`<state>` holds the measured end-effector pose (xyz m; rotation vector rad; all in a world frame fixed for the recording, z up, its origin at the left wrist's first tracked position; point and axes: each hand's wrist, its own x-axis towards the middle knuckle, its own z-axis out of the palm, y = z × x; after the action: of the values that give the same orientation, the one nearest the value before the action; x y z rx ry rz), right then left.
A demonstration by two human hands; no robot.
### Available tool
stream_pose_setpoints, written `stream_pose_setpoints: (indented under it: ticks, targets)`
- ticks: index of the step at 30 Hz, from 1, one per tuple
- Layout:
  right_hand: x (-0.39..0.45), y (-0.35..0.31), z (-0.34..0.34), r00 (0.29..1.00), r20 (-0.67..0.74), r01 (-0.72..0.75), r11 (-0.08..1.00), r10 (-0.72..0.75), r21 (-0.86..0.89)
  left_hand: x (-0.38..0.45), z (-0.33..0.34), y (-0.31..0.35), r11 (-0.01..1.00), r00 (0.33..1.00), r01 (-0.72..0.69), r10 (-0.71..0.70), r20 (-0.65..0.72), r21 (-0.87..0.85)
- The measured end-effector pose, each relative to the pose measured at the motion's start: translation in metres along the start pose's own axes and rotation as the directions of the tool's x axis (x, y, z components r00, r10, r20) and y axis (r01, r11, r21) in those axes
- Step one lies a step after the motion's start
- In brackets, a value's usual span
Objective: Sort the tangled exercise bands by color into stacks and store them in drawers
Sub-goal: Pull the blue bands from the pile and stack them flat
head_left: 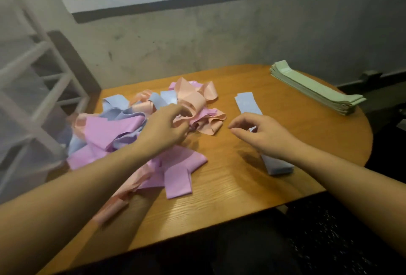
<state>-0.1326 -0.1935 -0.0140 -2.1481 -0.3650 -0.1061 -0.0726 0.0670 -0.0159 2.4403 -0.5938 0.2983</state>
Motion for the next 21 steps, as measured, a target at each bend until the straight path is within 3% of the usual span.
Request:
stream_pose_setpoints:
  ticks: [4,10,16,21]
  targets:
    - [0.018,-0.016,0.027,1.0,0.01,0.007,1.0,-0.007,0.023,-0.035,-0.023,-0.027,0.988,0.999,-0.04,0.036,0.034,0.151]
    - [0.041,-0.039,0.064,0.998,0.041,0.045,0.999,-0.046,0.007,-0.069,-0.033,-0.053,0.983,0.998,0.007,-0.019,0.062,0.185]
    - [0.077,-0.055,0.088,0.999,0.028,0.024,0.997,-0.022,-0.068,-0.066,-0.029,-0.064,0.947,0.992,-0.085,0.108,-0.059,0.309]
    - [0.115,-0.059,0.104,1.0,-0.007,0.002,0.99,-0.003,-0.14,-0.046,-0.025,-0.08,0.951,0.99,0.038,0.007,-0.144,0.306]
